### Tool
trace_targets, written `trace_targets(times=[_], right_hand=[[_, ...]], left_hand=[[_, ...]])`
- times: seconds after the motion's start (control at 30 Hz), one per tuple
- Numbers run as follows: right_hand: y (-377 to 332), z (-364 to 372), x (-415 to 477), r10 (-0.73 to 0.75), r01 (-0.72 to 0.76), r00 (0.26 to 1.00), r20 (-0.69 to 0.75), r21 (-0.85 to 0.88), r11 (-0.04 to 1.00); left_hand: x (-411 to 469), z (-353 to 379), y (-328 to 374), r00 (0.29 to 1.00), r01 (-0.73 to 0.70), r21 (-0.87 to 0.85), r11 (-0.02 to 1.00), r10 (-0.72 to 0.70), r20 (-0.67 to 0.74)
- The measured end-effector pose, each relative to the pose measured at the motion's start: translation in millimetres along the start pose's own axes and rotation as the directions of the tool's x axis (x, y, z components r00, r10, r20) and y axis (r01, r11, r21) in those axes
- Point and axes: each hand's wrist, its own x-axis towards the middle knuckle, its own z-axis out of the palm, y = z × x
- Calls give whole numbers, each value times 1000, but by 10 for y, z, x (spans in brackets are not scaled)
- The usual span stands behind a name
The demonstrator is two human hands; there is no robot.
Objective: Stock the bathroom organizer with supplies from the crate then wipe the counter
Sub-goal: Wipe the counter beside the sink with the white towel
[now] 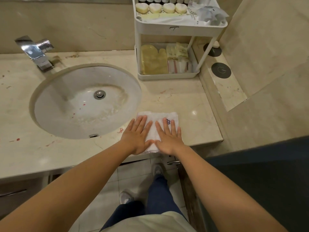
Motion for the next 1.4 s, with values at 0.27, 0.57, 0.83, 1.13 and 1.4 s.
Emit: trace_targets(times=[0.27, 0.57, 0.83, 1.13, 1.4], right_hand=[[324, -573, 452, -36, 36, 999, 7, -8, 999], [680, -1142, 1065, -89, 89, 996, -26, -19, 996], [795, -1298, 1300, -121, 119, 992, -23, -63, 991], [826, -1135, 1195, -152, 141, 984, -90, -118, 983], [701, -840, 879, -118, 107, 988, -102, -109, 988]], left_hand=[[646, -351, -53, 998, 54, -12, 998, -54, 14], [1358, -753, -150, 994, 112, -26, 993, -111, 6], [1559, -842, -66, 979, 147, -97, 984, -159, -125], [1448, -789, 13, 976, 169, -87, 982, -179, -126], [1123, -602, 108, 983, 140, -41, 989, -144, -117]])
